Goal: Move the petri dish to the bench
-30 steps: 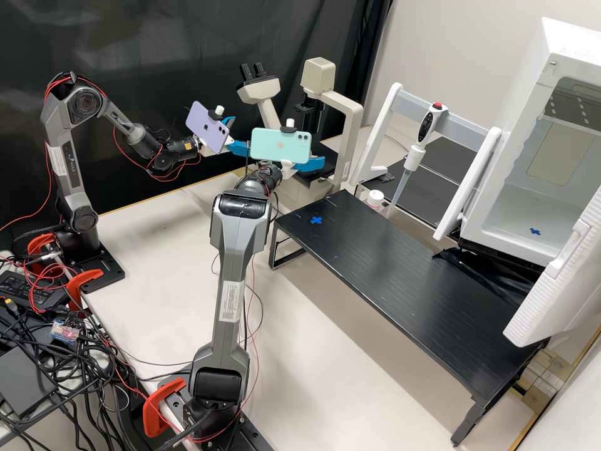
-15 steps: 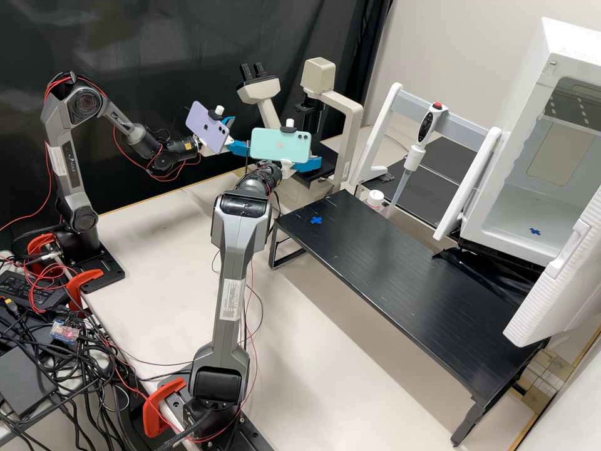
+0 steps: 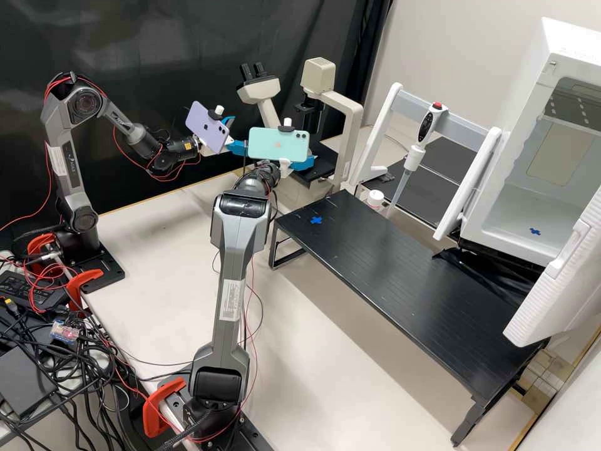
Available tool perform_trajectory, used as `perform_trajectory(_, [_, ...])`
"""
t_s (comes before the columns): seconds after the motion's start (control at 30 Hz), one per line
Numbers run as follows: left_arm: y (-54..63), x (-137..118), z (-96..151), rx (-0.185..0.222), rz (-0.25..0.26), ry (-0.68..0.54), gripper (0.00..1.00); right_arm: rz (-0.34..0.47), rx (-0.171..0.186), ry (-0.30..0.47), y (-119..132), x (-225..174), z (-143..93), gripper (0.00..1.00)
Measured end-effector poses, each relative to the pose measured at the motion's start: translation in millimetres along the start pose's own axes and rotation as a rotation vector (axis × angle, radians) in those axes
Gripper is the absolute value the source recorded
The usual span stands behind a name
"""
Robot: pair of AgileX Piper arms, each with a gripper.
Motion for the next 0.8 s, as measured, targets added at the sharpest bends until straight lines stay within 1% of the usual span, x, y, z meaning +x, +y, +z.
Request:
perform_trajectory(0.07, [0.0,0,0,-0.001,0.0,0.001,1.0,-0.002,-0.008,0.004,-1,0,-1,0.0])
perform_trajectory(0.17, [0.0,0,0,-0.001,0.0,0.001,1.0,-0.005,0.002,0.005,-2,-1,-1,0.0])
perform_trajectory(0.23, [0.0,0,0,-0.001,0.0,0.001,1.0,-0.009,0.001,0.004,-4,-1,-1,0.0])
perform_trajectory(0.43, [0.0,0,0,-0.002,0.0,0.002,1.0,-0.018,-0.016,0.009,-7,-2,0,0.0])
perform_trajectory(0.7, [0.0,0,0,-0.004,0.001,0.004,1.0,-0.026,-0.029,0.016,-10,-3,-1,0.0])
perform_trajectory(0.73, [0.0,0,0,-0.004,0.001,0.004,1.0,-0.025,-0.029,0.017,-10,-4,-2,1.0])
perform_trajectory(0.8, [0.1,0,0,-0.005,0.001,0.005,1.0,-0.023,-0.032,0.018,-11,-5,-3,1.0])
